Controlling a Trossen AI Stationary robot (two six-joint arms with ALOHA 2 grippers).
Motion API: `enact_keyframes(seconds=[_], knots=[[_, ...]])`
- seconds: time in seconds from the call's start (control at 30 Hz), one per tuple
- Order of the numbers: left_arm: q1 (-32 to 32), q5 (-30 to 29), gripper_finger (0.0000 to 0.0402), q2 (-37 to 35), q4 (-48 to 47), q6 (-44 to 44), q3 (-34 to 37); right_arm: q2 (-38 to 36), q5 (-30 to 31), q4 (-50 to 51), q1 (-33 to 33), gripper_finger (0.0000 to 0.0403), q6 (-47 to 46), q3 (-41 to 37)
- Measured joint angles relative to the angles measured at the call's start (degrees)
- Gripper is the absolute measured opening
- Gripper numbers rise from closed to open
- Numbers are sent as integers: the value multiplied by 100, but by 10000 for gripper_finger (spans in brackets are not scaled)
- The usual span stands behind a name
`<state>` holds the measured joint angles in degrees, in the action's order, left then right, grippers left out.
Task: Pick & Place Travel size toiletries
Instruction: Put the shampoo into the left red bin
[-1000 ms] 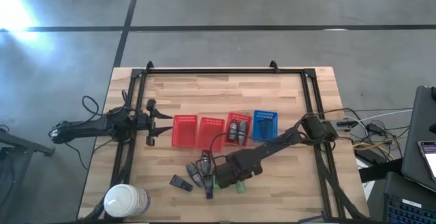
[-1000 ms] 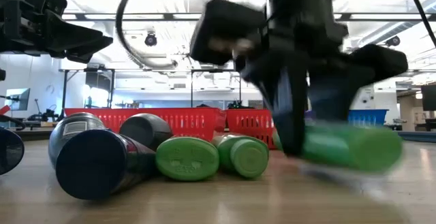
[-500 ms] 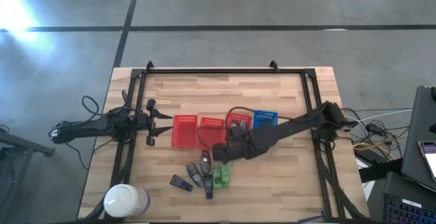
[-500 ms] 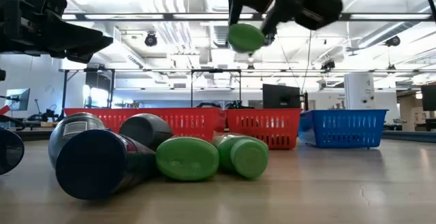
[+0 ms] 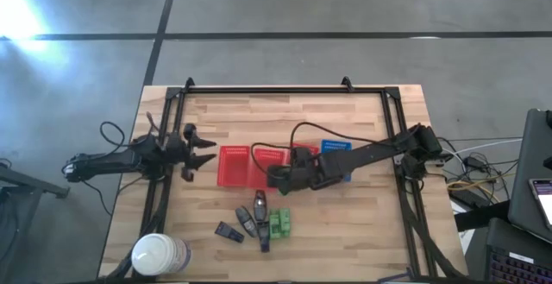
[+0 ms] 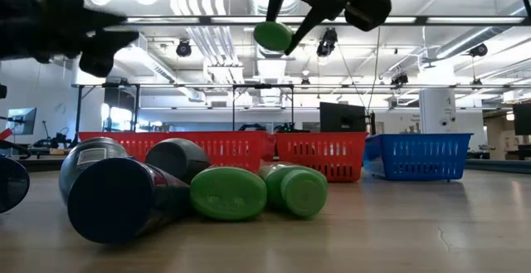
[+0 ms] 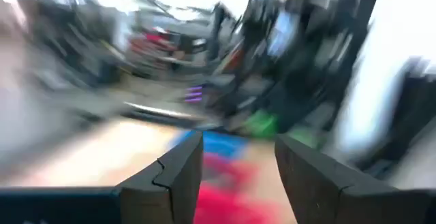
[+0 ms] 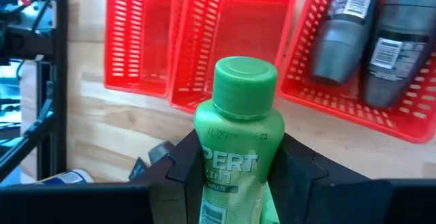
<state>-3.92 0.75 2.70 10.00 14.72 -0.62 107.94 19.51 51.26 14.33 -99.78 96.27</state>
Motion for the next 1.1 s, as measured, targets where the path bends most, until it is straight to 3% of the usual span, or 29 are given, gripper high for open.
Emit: enact_keyframes(seconds=[0.1,0.2,0.3,0.4,0.5,0.67,0.83,0.9,1.1], knots=[[0,22,188,13,438,2497,0,0,4,-78,-39,123,268,4],[0,27,188,4,549,3903,0,0,12,-103,-104,121,564,4],[0,-91,188,7,537,4476,0,-7,5,-158,-168,117,891,4],[-4,-686,188,7,543,4543,0,-11,-46,-316,-247,119,1254,4],[0,-710,188,10,548,4753,0,-20,-160,-468,-359,124,1561,4],[4,-747,188,28,627,4754,0,-22,-186,-631,-569,118,1907,4],[26,-35,188,106,644,4194,-2,-22,-203,-940,-821,118,2079,4],[92,-97,185,223,276,3566,-152,-22,-203,-1110,-934,122,2123,4],[381,-1072,162,1073,-812,964,-1194,-31,-318,-1505,-1241,117,2200,4]])
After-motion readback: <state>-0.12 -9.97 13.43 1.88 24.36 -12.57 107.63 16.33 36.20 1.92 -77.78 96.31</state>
